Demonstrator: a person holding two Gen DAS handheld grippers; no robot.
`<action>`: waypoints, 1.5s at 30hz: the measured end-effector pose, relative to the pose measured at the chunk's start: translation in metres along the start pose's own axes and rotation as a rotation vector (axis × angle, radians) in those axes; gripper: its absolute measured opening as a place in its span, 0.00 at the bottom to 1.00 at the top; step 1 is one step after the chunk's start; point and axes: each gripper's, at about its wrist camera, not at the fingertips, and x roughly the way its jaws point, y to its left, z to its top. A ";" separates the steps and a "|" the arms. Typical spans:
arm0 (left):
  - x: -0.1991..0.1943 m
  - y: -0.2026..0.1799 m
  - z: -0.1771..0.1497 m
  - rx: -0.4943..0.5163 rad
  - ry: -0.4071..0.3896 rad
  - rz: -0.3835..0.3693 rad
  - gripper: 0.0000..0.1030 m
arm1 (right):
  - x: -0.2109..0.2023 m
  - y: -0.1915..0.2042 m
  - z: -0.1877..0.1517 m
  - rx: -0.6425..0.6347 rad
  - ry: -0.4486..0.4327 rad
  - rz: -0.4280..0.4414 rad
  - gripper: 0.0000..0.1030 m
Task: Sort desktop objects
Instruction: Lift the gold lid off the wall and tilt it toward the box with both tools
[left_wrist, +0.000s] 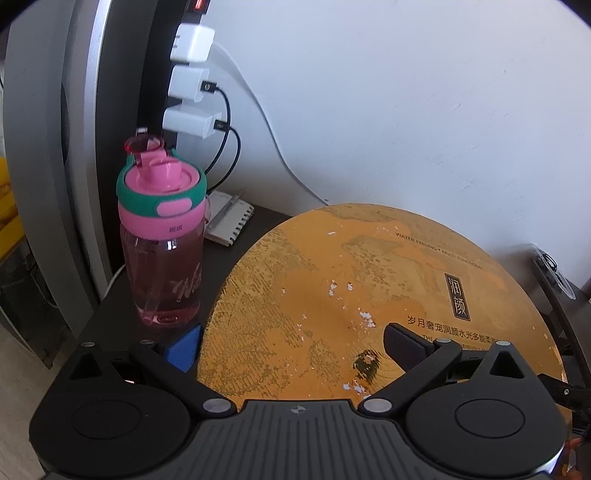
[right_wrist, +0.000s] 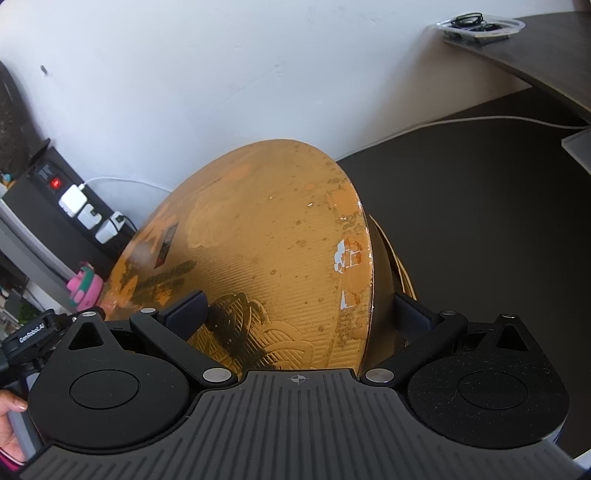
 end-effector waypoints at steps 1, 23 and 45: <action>0.001 0.000 0.000 -0.006 0.005 -0.002 0.98 | -0.001 0.002 0.001 -0.004 0.002 -0.008 1.00; 0.001 -0.004 0.000 -0.008 0.012 0.013 0.98 | -0.005 0.005 0.005 -0.017 -0.002 -0.027 1.00; -0.004 -0.004 -0.003 0.045 -0.024 -0.015 0.98 | 0.004 0.009 -0.002 0.032 0.001 -0.060 1.00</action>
